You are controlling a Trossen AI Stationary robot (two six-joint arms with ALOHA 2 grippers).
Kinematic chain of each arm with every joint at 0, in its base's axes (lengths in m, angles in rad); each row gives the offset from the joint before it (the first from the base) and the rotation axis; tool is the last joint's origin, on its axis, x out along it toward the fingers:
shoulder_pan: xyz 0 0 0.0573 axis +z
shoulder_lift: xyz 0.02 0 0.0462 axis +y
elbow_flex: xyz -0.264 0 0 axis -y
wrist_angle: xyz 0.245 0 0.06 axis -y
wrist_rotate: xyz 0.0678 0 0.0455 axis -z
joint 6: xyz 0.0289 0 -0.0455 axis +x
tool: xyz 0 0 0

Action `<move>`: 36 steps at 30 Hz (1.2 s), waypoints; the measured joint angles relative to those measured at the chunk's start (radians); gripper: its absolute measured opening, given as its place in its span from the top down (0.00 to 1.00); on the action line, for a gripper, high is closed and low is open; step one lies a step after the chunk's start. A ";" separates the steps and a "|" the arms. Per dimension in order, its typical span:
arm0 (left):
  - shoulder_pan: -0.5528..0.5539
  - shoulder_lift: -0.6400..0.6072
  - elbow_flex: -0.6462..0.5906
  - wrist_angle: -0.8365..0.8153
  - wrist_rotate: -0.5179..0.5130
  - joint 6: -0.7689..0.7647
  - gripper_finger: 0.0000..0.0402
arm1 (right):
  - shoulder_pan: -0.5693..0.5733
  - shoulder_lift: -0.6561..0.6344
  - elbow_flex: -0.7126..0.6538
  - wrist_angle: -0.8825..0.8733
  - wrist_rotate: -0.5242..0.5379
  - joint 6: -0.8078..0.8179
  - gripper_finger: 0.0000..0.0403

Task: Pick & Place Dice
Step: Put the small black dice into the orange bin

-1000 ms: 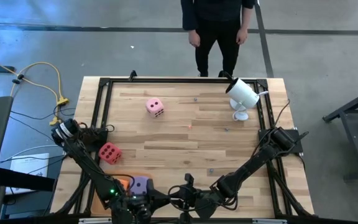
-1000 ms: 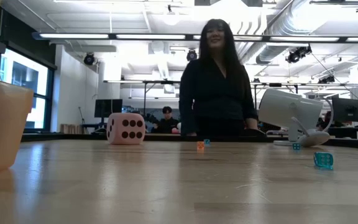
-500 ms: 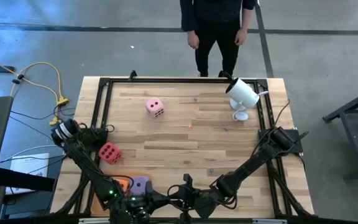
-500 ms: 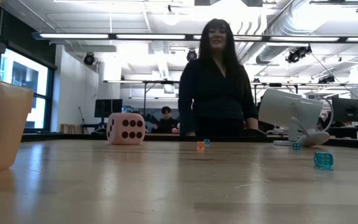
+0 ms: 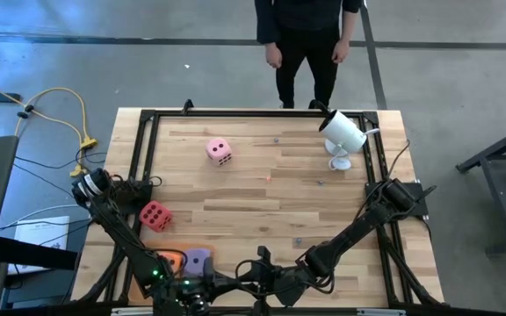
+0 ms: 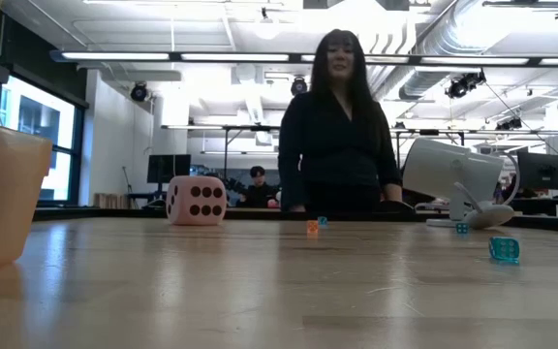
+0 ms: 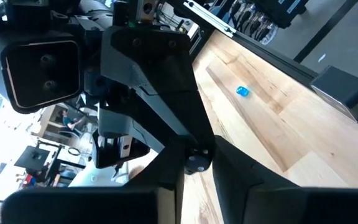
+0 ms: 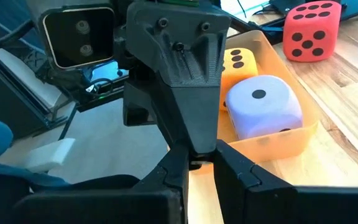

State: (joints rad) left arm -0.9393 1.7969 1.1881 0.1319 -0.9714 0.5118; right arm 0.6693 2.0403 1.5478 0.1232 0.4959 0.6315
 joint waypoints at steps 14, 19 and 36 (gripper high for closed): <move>-0.007 0.003 -0.005 -0.012 -0.009 -0.007 0.89 | 0.008 -0.009 0.006 0.006 -0.004 -0.005 0.71; -0.055 0.002 -0.004 -0.010 -0.140 -0.019 0.89 | 0.009 -0.008 0.006 0.001 0.001 -0.006 0.68; -0.256 -0.384 -0.001 -0.373 0.447 -1.074 0.87 | 0.012 -0.006 0.003 -0.013 -0.002 -0.004 0.69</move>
State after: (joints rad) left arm -1.1952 1.4127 1.1873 -0.2408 -0.5248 -0.5623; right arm 0.6815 2.0344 1.5509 0.1097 0.4942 0.6273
